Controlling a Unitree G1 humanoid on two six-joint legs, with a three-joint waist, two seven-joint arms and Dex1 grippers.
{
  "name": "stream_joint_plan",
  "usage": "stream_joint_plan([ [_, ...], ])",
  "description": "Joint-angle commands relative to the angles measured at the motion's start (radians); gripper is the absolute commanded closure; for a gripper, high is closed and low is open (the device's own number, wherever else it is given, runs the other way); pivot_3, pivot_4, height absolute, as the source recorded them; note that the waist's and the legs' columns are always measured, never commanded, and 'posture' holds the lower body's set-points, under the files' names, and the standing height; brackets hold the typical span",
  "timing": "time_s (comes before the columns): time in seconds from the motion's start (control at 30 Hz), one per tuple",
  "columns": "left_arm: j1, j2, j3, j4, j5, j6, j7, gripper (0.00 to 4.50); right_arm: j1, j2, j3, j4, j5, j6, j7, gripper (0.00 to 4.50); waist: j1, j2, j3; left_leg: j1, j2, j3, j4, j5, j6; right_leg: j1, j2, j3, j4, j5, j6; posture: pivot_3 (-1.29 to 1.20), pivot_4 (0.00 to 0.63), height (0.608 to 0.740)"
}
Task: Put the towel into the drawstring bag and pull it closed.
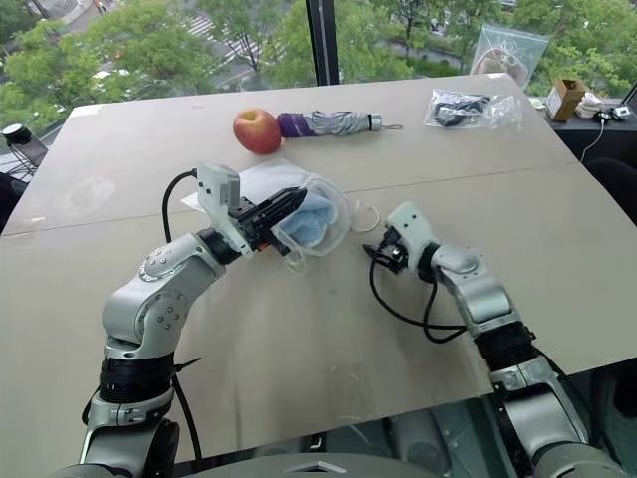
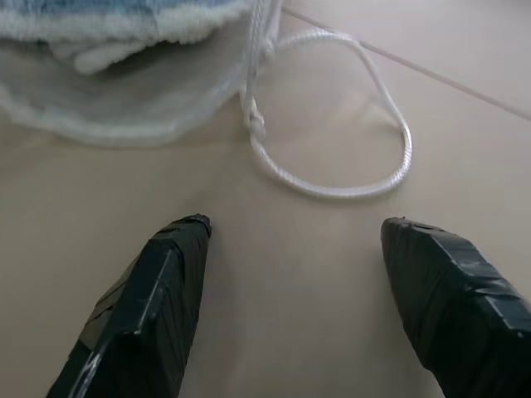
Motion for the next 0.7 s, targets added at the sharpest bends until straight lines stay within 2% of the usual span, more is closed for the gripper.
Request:
stream_joint_plan([
  [0.03, -0.001, 0.016, 0.035, -0.035, -0.001, -0.018, 0.008, 4.50, -0.088, 0.041, -0.004, 0.157, -0.061, -0.108, -0.043, 0.96, -0.003, 0.000, 0.000, 0.000, 0.000, 0.000, 0.000, 0.000, 0.000, 0.000, 0.000, 0.000, 0.000, 0.000, 0.000, 0.00, 0.150, 0.740],
  [0.23, 0.015, 0.028, 0.056, -0.057, -0.006, -0.012, 0.029, 4.50, -0.186, 0.115, -0.061, 0.380, -0.053, -0.162, -0.061, 0.96, -0.006, 0.000, 0.000, 0.000, 0.000, 0.000, 0.000, 0.000, 0.000, 0.000, -0.001, 0.000, 0.000, 0.000, 0.000, 0.00, 0.150, 0.740],
  [0.33, 0.025, 0.031, 0.064, -0.068, -0.007, -0.009, 0.038, 4.50, -0.200, 0.131, -0.082, 0.422, -0.036, -0.111, -0.047, 1.81, -0.008, 0.000, 0.000, 0.000, -0.001, -0.001, 0.000, 0.000, 0.000, 0.000, -0.002, 0.000, 0.000, 0.000, 0.000, 0.00, 0.150, 0.740],
  [0.5, 0.035, 0.035, 0.071, -0.076, -0.008, -0.007, 0.048, 4.50, -0.208, 0.132, -0.106, 0.448, -0.039, -0.027, -0.081, 4.30, -0.006, -0.001, -0.001, 0.003, -0.001, -0.001, 0.001, 0.002, -0.002, 0.003, -0.002, -0.001, 0.002, 0.001, -0.001, 0.00, 0.150, 0.740],
  [0.6, 0.035, 0.036, 0.070, -0.077, -0.008, -0.007, 0.052, 4.50, -0.200, 0.127, -0.120, 0.432, -0.045, -0.035, -0.110, 4.41, 0.000, -0.001, -0.001, 0.004, -0.001, -0.001, 0.002, 0.002, -0.003, 0.005, -0.002, -0.002, 0.002, 0.001, -0.002, 0.00, 0.150, 0.740],
  [0.7, 0.021, 0.036, 0.067, -0.090, -0.015, 0.011, 0.068, 4.50, -0.208, 0.116, -0.170, 0.422, -0.048, -0.087, -0.205, 4.41, 0.009, -0.001, -0.001, 0.004, -0.001, -0.001, 0.002, 0.002, -0.003, 0.005, -0.002, -0.001, 0.002, 0.001, -0.001, 0.00, 0.150, 0.740],
])
